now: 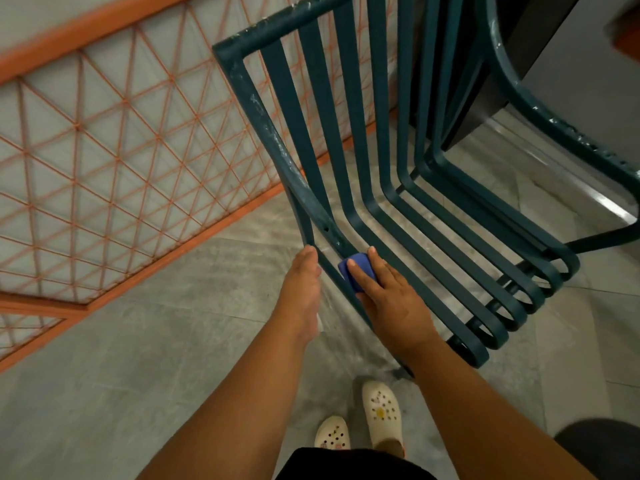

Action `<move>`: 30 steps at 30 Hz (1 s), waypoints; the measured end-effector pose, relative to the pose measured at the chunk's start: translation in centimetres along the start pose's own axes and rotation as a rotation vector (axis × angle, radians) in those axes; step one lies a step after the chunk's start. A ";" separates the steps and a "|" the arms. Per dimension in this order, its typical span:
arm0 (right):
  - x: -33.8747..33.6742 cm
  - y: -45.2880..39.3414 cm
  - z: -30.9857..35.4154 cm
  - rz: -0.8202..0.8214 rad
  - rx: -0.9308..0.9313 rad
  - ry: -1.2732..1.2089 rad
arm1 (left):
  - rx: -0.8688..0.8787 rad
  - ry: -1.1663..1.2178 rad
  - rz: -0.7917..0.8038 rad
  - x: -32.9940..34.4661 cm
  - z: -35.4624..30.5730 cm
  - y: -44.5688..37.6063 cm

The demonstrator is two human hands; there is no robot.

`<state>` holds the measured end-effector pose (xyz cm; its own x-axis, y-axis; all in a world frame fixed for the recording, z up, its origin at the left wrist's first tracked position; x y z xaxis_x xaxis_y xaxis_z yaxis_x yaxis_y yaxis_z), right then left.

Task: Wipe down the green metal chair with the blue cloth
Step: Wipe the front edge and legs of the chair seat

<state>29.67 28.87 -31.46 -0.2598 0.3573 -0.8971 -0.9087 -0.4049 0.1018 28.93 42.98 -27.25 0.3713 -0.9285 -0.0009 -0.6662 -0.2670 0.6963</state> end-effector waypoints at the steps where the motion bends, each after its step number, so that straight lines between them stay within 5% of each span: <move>1: -0.2 -0.2 -0.1 -0.021 0.008 -0.041 | -0.004 0.013 0.007 0.1 -0.2 -0.2; 8: -2.4 -3.4 -0.4 -0.241 0.231 -0.602 | 0.022 0.035 0.000 1.7 -1.1 -1.5; 13: -0.3 -5.0 2.1 -0.010 -0.020 -0.096 | -0.021 0.081 -0.066 1.7 -1.0 -2.3; 18: -0.3 -7.0 2.5 -0.031 0.105 -0.151 | -0.016 0.088 -0.126 1.4 -1.2 -2.9; 24: 0.5 -6.3 2.3 -0.088 -0.234 -0.056 | -0.011 0.129 -0.161 1.1 -1.2 -3.4; 30: -0.8 -8.9 2.2 -0.008 0.079 -0.103 | 0.000 0.160 -0.179 0.8 -2.0 -4.0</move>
<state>37.25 34.05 -30.70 -0.2809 0.4468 -0.8494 -0.9326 -0.3359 0.1318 33.12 43.85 -28.60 0.5811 -0.8137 -0.0105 -0.5806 -0.4236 0.6953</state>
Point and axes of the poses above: each hand's wrist, its own y-axis away from the middle knuckle, its own x-axis out of the palm, z = x × y, the point moved 5 cm from there along -y, towards the middle knuckle, and after that the axes turned 1 degree about -z, right-handed, at the moved point
